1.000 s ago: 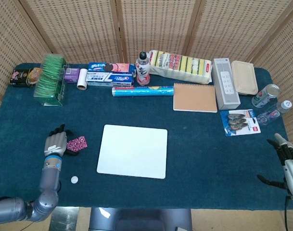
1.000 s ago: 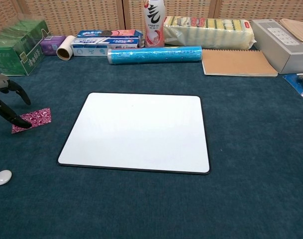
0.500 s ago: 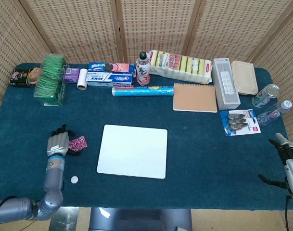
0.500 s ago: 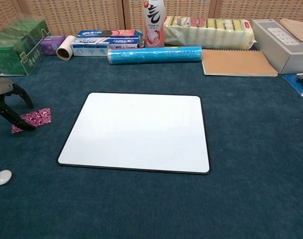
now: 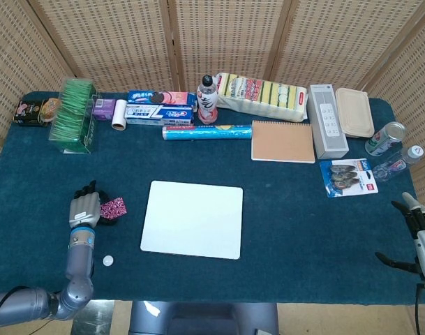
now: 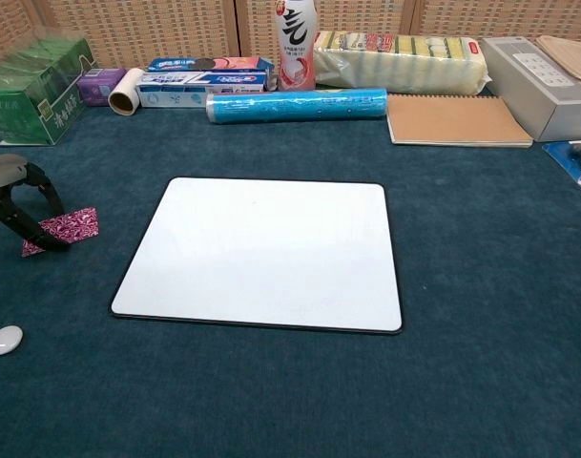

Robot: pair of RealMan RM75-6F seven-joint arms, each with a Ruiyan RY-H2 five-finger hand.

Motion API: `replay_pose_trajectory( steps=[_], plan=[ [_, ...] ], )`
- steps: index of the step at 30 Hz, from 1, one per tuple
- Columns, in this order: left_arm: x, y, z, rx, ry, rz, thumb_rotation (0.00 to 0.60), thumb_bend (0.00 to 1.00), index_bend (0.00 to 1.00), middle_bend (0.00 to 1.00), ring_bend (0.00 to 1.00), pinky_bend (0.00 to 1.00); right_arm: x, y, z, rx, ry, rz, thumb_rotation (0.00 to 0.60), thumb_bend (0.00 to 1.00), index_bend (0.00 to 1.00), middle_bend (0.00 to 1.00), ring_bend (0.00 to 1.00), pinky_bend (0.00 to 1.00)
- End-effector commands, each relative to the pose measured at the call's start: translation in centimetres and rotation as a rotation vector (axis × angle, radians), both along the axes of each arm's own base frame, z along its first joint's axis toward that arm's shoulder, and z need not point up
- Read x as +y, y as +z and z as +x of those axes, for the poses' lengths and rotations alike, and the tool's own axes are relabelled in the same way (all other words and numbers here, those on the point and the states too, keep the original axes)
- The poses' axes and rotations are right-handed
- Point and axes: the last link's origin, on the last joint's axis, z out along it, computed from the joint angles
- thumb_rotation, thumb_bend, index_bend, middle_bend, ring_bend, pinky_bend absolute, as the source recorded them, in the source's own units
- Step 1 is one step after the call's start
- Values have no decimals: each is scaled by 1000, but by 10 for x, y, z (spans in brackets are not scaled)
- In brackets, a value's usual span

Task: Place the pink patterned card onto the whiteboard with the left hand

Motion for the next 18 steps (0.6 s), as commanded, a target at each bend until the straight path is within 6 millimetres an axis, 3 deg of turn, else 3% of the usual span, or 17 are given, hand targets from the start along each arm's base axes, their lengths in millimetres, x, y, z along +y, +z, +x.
replay_pose_trajectory(
  steps=[1, 18],
  plan=[
    [0, 0, 0, -1, 0, 3, 600, 151, 366, 0, 0, 50, 0, 0, 0, 0, -1, 0, 600, 104, 103, 0, 0, 0],
    [2, 2, -6, 14, 19, -1, 600, 184, 392, 0, 0, 49, 0, -1, 0, 0, -3, 4, 600, 104, 103, 0, 0, 0]
  ],
)
